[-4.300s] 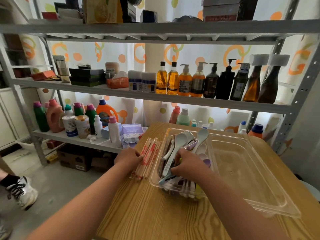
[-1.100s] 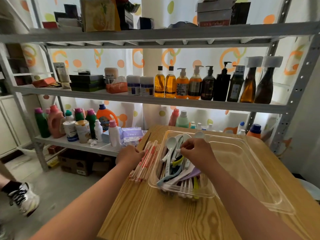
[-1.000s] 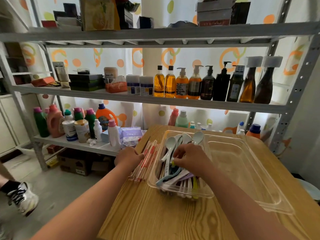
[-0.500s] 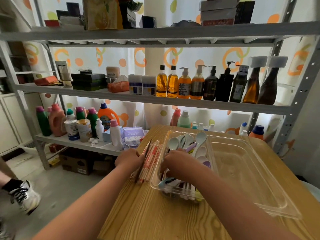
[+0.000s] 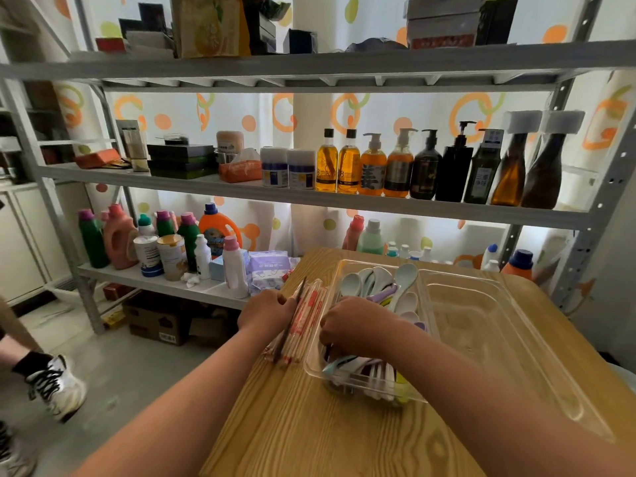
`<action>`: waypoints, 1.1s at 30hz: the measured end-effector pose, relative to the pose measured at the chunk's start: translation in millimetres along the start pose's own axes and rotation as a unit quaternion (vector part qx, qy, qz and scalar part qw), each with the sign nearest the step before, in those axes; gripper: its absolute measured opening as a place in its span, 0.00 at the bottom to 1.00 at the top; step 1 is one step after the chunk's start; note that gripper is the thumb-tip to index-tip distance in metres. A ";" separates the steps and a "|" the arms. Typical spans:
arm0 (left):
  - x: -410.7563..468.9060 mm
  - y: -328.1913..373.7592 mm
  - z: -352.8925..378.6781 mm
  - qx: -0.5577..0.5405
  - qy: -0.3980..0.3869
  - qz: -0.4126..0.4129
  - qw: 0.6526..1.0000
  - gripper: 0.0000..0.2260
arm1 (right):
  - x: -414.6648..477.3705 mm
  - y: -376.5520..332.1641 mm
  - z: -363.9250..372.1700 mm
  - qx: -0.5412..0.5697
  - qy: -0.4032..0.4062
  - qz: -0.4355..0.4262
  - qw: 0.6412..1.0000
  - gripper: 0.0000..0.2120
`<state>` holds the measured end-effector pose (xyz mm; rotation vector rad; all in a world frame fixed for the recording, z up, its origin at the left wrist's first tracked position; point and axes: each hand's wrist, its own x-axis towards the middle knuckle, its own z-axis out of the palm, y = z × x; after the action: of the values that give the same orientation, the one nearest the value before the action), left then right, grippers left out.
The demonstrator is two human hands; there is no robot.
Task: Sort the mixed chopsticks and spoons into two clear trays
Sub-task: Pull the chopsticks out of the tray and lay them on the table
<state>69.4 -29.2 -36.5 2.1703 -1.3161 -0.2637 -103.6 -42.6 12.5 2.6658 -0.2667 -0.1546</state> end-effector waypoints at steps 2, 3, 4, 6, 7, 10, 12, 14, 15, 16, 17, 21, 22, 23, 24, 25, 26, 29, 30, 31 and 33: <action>-0.1 2.0 -1.4 -0.009 0.004 -0.003 1.000 0.14 | -2.8 3.0 1.7 0.017 0.029 0.002 0.999 0.09; -0.1 3.0 -1.8 -0.015 0.006 -0.003 1.000 0.14 | -4.9 5.0 1.9 0.034 0.052 0.008 0.998 0.10; -0.5 4.4 -2.3 -0.020 0.007 -0.003 1.000 0.14 | -7.6 6.7 1.8 0.053 0.079 0.017 0.995 0.11; -1.5 7.1 -3.6 -0.026 0.006 0.002 1.000 0.14 | -15.1 11.0 2.9 0.081 0.168 0.041 0.982 0.09; -1.9 8.1 -4.2 -0.029 0.006 0.004 1.000 0.15 | -19.0 12.9 5.3 0.101 0.226 0.062 0.967 0.07; -3.8 11.9 -5.5 -0.033 0.016 0.016 0.999 0.16 | -29.2 15.9 10.8 0.205 0.355 0.169 0.896 0.08; -4.8 15.2 -5.7 -0.034 0.019 0.021 0.999 0.16 | -33.8 17.8 8.4 0.274 0.426 0.242 0.828 0.06; -5.3 18.4 -5.4 -0.035 0.015 0.024 0.999 0.16 | -37.4 22.2 3.7 0.350 0.476 0.311 0.744 0.03; -6.2 20.0 -5.9 -0.034 0.014 0.025 0.999 0.16 | -39.2 24.4 2.0 0.379 0.490 0.341 0.707 0.03; -7.2 21.8 -6.4 -0.034 0.013 0.028 0.999 0.16 | -40.6 26.1 1.1 0.394 0.501 0.364 0.679 0.03; -7.2 22.9 -6.0 -0.034 0.011 0.033 0.999 0.16 | -42.1 26.9 0.5 0.401 0.508 0.380 0.660 0.03; -9.4 30.8 -6.5 -0.055 -0.009 0.044 0.997 0.17 | -46.5 23.3 -6.0 0.443 0.528 0.395 0.608 0.03; -10.3 33.8 -7.2 -0.068 -0.014 0.045 0.997 0.18 | -46.9 22.1 -7.9 0.455 0.534 0.394 0.594 0.05; -11.2 37.0 -8.2 -0.085 -0.016 0.047 0.995 0.18 | -46.8 20.9 -9.8 0.464 0.540 0.391 0.583 0.06; -13.0 41.0 -9.4 -0.108 -0.016 0.048 0.993 0.18 | -46.7 19.6 -11.3 0.469 0.546 0.387 0.576 0.07; -15.5 45.5 -10.7 -0.138 -0.021 0.046 0.989 0.18 | -45.8 18.1 -12.8 0.467 0.551 0.381 0.577 0.08; -17.8 49.9 -12.4 -0.171 -0.029 0.042 0.984 0.18 | -45.0 15.7 -14.4 0.453 0.557 0.373 0.588 0.08; -20.9 60.5 -18.1 -0.272 -0.079 0.023 0.959 0.19 | -42.7 8.5 -15.3 0.329 0.575 0.315 0.680 0.10; -23.4 64.0 -21.5 -0.308 -0.099 0.013 0.946 0.19 | -42.5 6.4 -14.1 0.285 0.571 0.280 0.717 0.09; -25.9 67.4 -24.6 -0.342 -0.118 0.003 0.932 0.20 | -42.0 4.5 -13.1 0.248 0.562 0.243 0.751 0.08; -30.9 73.4 -30.6 -0.409 -0.145 -0.009 0.901 0.18 | -40.9 1.1 -10.2 0.200 0.529 0.176 0.806 0.08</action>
<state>13.1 -16.3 26.3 1.4484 -1.0518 -0.9847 -142.1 -30.4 24.7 2.5498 -0.4237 1.6010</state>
